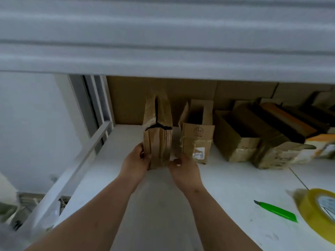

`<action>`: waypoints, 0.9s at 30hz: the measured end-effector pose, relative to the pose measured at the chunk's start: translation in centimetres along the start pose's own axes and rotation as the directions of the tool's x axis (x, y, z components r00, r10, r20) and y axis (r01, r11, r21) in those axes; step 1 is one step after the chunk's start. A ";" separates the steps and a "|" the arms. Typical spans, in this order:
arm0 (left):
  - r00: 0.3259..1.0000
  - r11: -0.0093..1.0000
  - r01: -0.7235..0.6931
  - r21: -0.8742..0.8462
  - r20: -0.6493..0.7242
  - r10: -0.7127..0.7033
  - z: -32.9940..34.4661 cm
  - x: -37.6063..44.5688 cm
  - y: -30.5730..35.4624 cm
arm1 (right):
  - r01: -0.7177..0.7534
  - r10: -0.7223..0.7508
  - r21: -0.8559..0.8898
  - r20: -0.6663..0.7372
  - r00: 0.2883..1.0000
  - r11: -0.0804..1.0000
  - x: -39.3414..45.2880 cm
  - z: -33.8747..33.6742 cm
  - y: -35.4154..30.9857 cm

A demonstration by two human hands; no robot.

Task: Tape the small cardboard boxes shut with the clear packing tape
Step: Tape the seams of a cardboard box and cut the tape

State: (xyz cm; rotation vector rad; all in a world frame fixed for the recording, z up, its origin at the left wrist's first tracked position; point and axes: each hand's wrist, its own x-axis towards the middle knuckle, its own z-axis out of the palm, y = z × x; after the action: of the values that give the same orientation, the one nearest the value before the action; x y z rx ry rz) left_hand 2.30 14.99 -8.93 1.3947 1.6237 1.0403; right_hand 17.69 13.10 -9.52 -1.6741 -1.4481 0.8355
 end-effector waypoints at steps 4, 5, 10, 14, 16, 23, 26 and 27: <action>0.998 0.997 -0.055 0.046 0.022 0.054 0.9 1.3 0.7 | -0.091 0.122 0.084 -0.511 0.851 0.992 0.5 -2.6 1.6; 0.998 0.998 -0.057 0.039 0.018 0.056 1.1 1.6 0.8 | -0.114 0.156 0.109 -0.556 0.816 0.987 1.0 -3.3 2.0; 0.999 0.999 -0.045 0.026 0.021 0.044 2.6 2.6 0.9 | -0.171 0.194 0.127 -0.201 0.960 0.977 4.1 -5.4 3.6; 0.999 0.999 -0.036 0.009 0.025 0.036 3.4 3.4 1.0 | -0.143 0.157 0.145 -0.088 0.984 0.979 5.4 -5.5 3.9; 0.999 0.999 -0.031 -0.004 0.028 0.032 3.6 3.8 1.0 | -0.124 0.136 0.141 -0.079 0.988 0.982 5.8 -6.0 3.4; 0.998 0.996 -0.050 0.069 0.045 0.047 4.8 4.2 1.3 | -0.169 0.160 0.009 -0.382 0.910 0.986 6.3 -6.0 4.1; 0.999 0.998 -0.037 0.044 0.031 0.035 5.7 4.3 1.7 | -0.135 0.133 0.046 -0.638 0.759 0.990 4.8 -5.8 6.1; 1.000 1.000 -0.005 0.000 0.007 0.005 6.1 4.2 1.8 | -0.135 0.167 0.101 -0.699 0.695 0.986 4.5 -6.2 6.8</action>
State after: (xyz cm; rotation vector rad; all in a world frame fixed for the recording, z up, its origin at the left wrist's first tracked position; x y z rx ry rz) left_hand 8.04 20.01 -9.80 1.4017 1.6156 1.0376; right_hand 27.01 16.33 -12.35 -1.8133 -0.7493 0.2215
